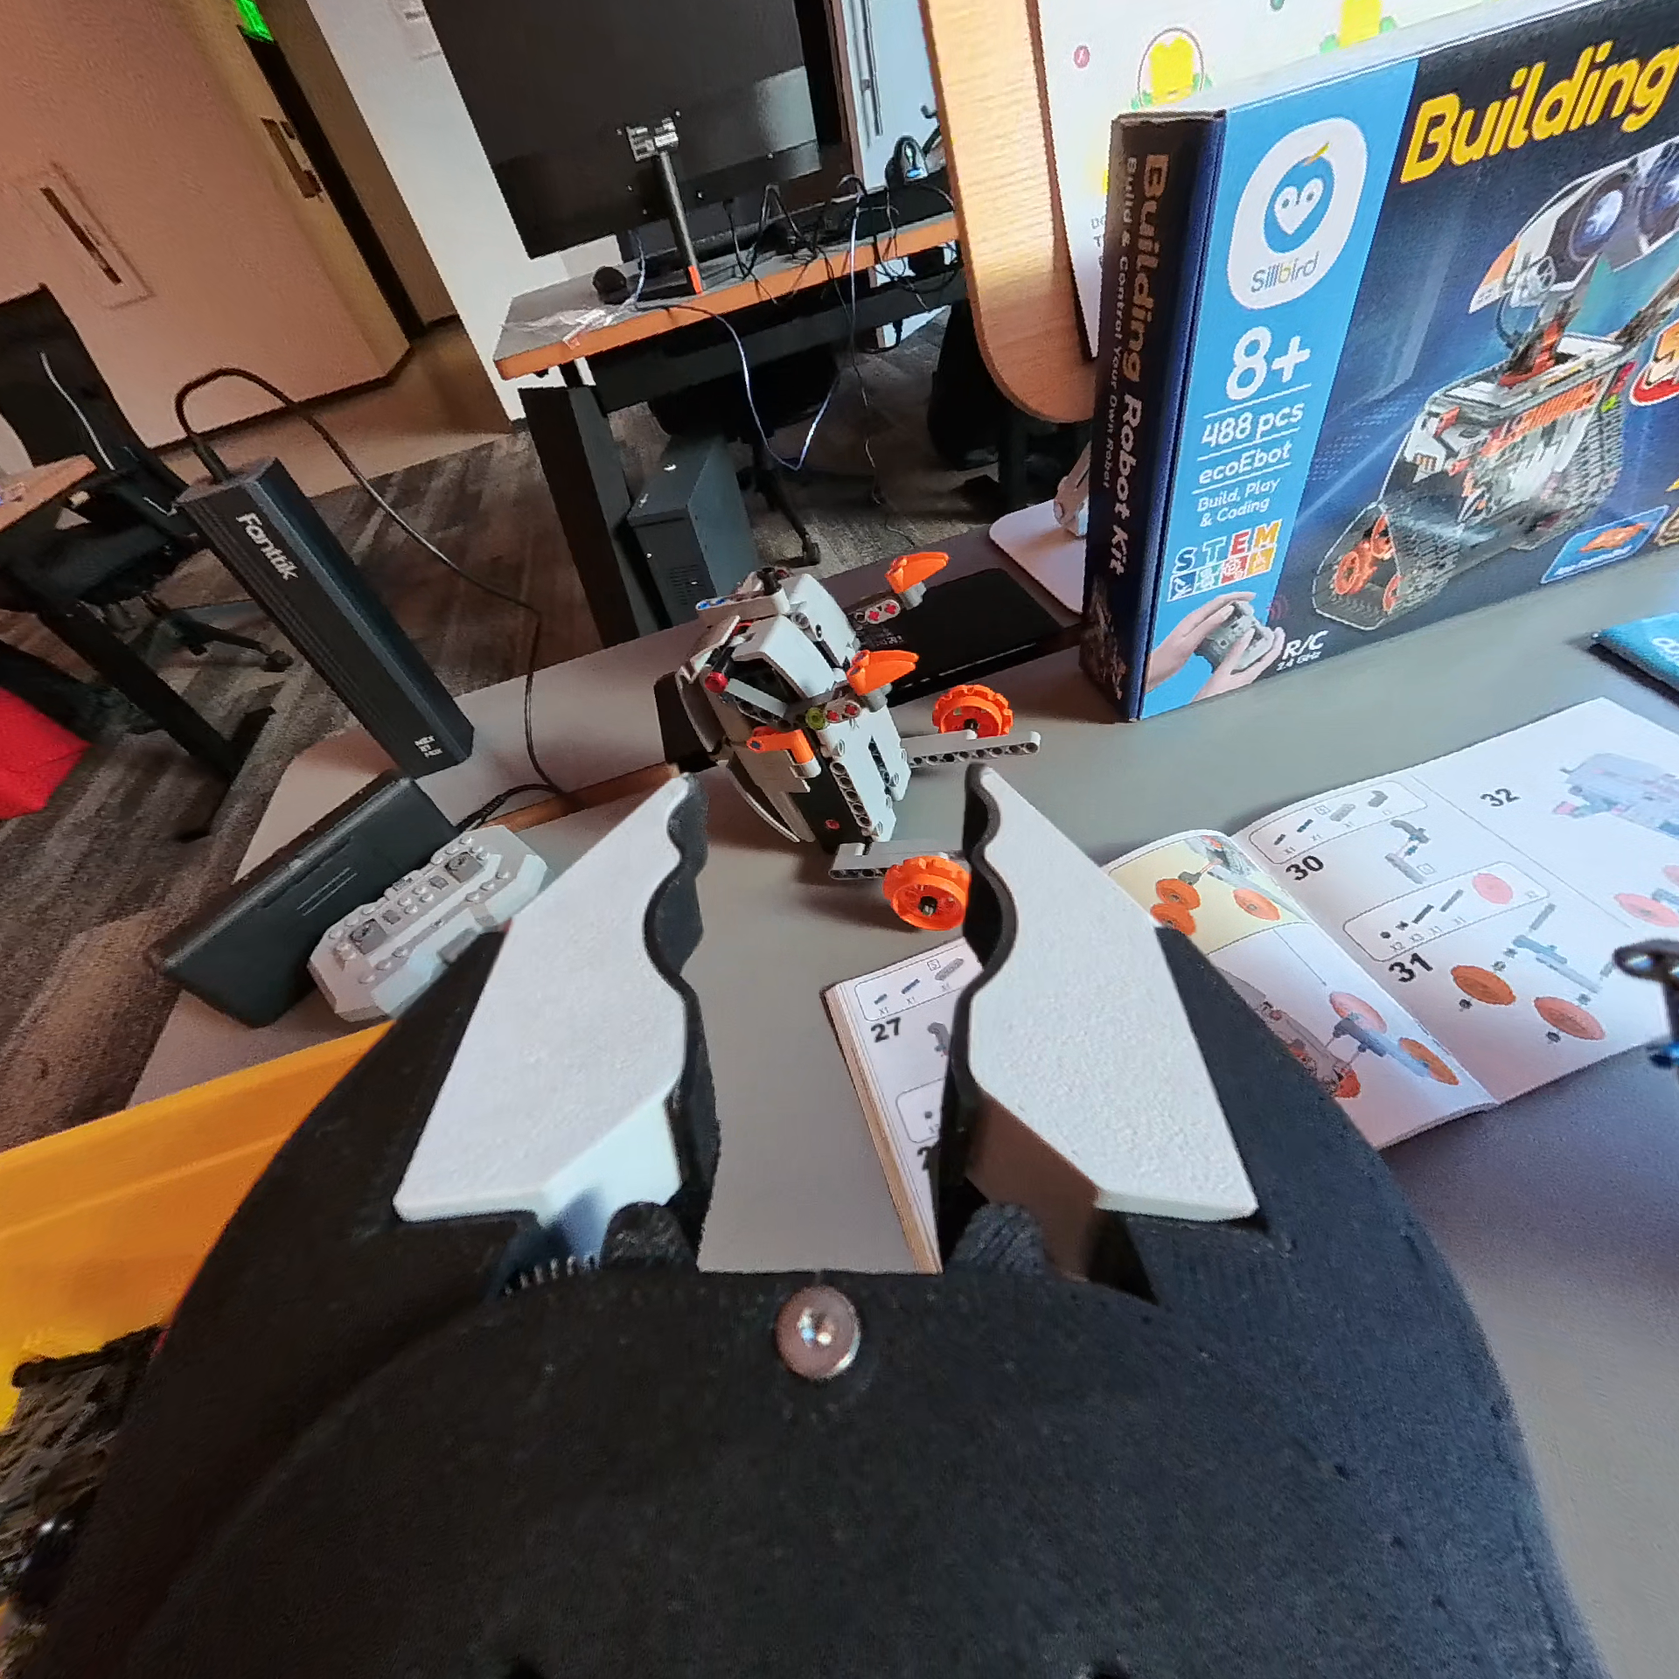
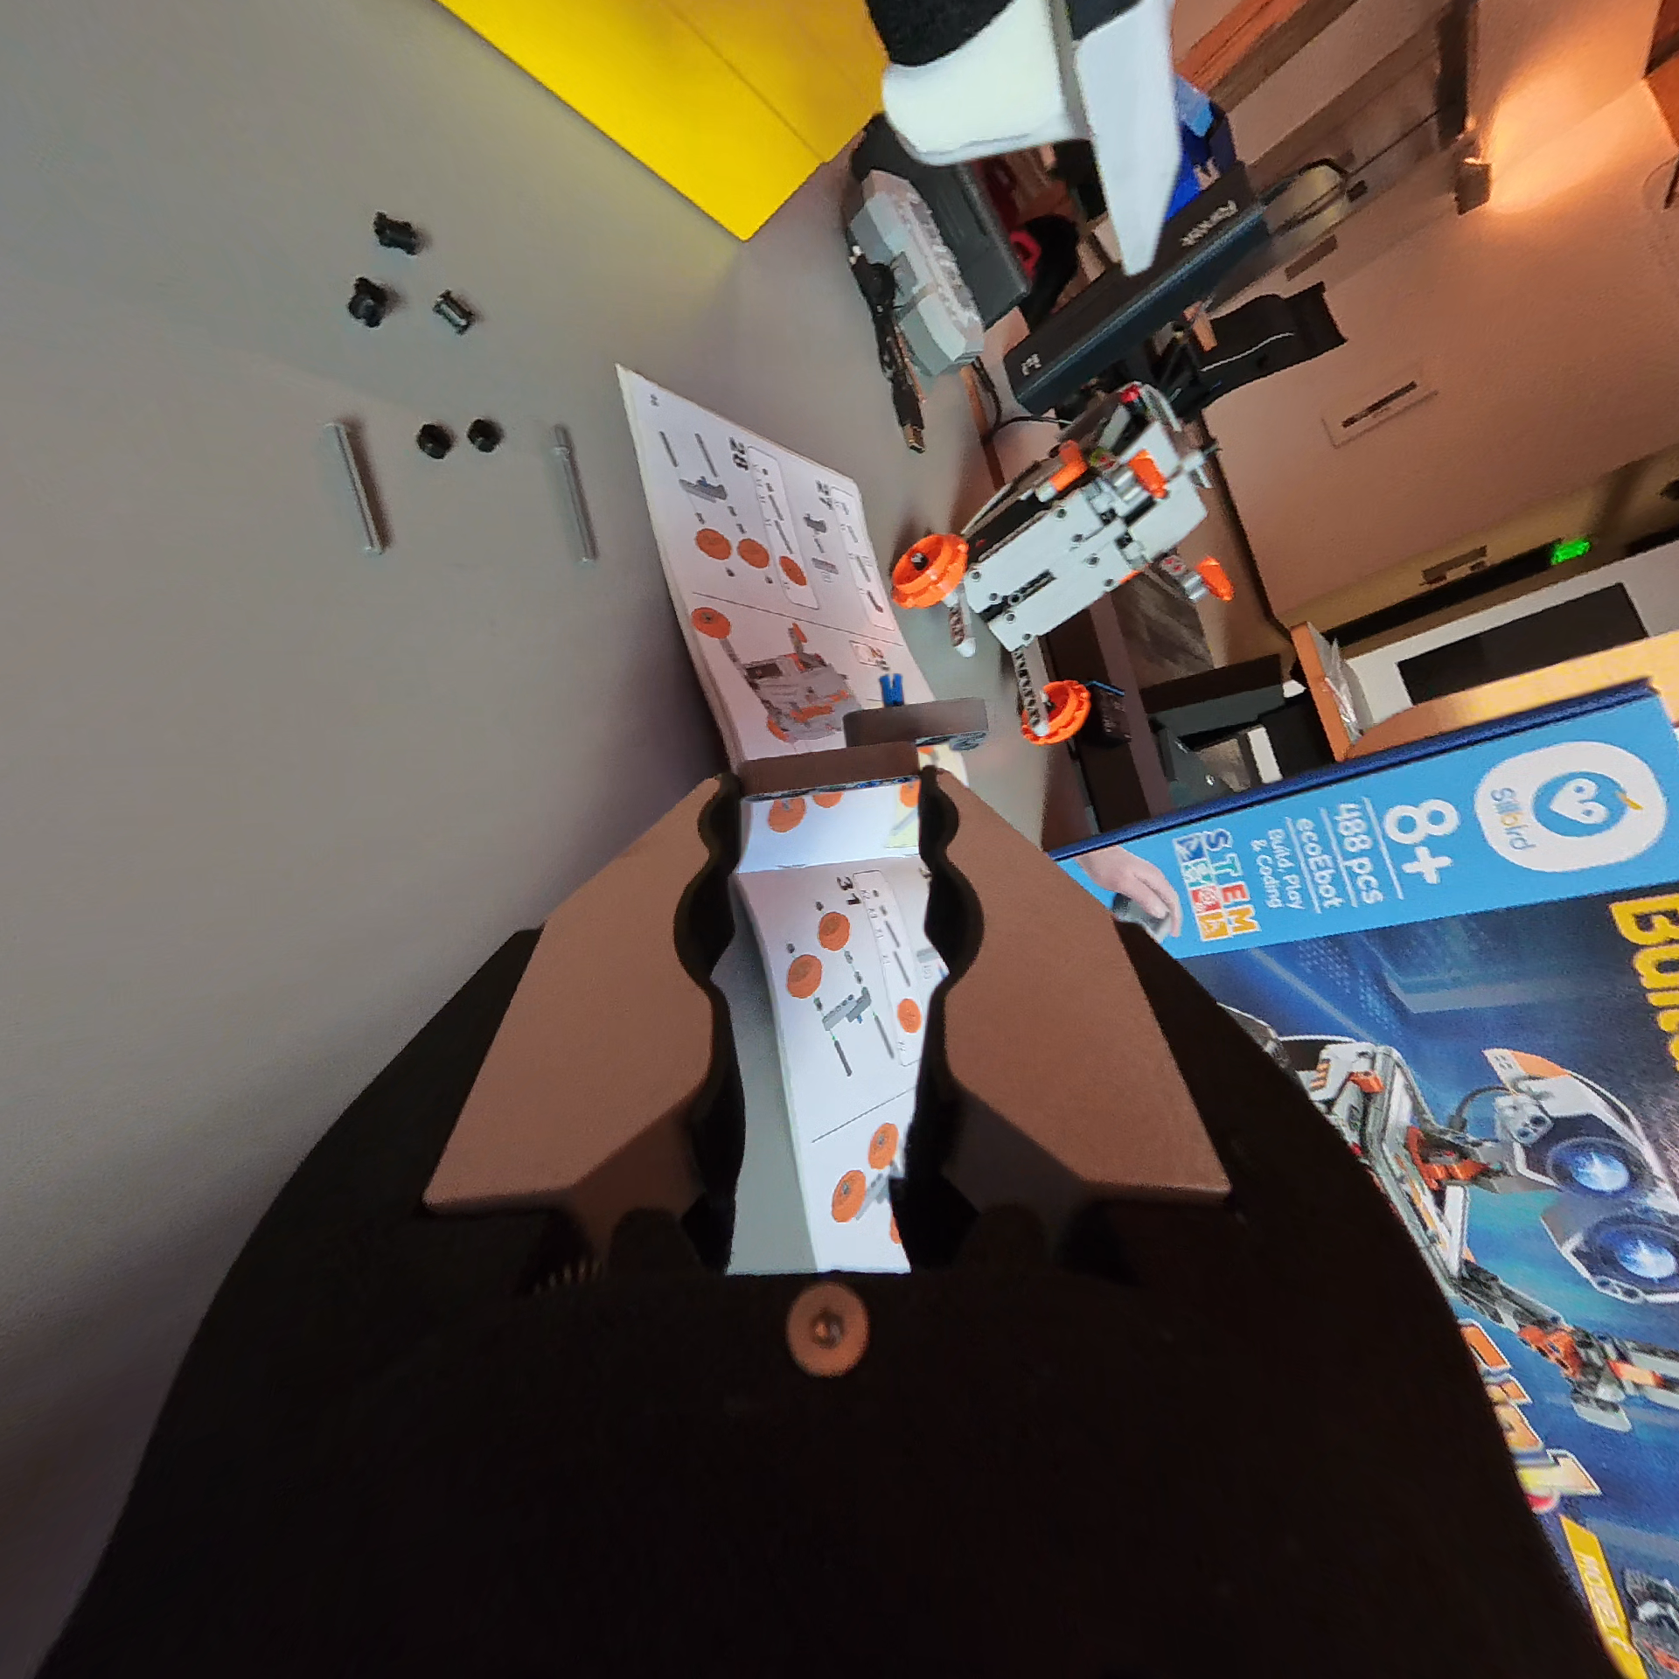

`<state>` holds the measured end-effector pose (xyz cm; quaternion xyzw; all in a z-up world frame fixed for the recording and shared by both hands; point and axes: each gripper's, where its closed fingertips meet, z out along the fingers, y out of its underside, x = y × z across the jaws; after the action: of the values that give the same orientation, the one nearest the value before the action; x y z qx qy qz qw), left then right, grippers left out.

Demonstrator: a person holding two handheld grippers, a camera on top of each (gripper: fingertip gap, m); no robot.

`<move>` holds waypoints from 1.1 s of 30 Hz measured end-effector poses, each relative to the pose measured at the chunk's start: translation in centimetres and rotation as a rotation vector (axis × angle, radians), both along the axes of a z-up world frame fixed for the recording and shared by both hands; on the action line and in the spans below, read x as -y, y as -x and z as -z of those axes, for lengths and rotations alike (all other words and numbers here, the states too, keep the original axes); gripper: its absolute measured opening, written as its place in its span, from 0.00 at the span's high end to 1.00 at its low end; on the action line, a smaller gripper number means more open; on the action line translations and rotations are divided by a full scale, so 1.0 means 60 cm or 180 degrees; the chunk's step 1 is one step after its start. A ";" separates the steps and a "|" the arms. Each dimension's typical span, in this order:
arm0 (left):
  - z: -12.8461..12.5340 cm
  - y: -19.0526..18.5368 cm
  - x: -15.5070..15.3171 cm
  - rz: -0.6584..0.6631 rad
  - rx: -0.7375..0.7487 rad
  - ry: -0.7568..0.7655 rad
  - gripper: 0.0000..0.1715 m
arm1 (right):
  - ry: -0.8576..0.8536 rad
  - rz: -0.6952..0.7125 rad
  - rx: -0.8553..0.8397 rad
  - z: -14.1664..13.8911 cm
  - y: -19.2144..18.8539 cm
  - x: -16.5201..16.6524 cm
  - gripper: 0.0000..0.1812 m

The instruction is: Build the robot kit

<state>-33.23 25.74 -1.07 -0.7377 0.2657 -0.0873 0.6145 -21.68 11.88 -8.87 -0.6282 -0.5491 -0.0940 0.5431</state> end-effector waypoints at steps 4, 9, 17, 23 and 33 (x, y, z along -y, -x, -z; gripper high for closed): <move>0.008 0.000 -0.003 0.0024 0.0036 0.0073 0.69 | 0.0037 -0.0019 0.0151 0.012 0.004 0.005 0.79; 0.017 0.000 -0.002 0.0082 0.0103 0.0267 0.70 | 0.0946 -0.0412 -0.0262 0.041 0.046 0.059 0.79; 0.002 0.014 -0.003 0.0197 0.0723 0.0493 0.69 | 0.2083 -0.0504 -0.0562 0.079 0.070 0.115 0.79; 0.011 0.019 -0.009 0.0170 0.0742 0.0559 0.69 | 0.2120 -0.0452 -0.0342 0.099 0.066 0.119 0.79; 0.022 0.017 -0.011 0.0191 0.0697 0.0627 0.70 | 0.2203 -0.0360 -0.0294 0.114 0.057 0.114 0.79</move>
<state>-34.23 26.42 -2.38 -0.7722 0.2092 -0.2112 0.5616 -25.11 5.04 -15.71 -0.7472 -0.5572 0.1564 0.3267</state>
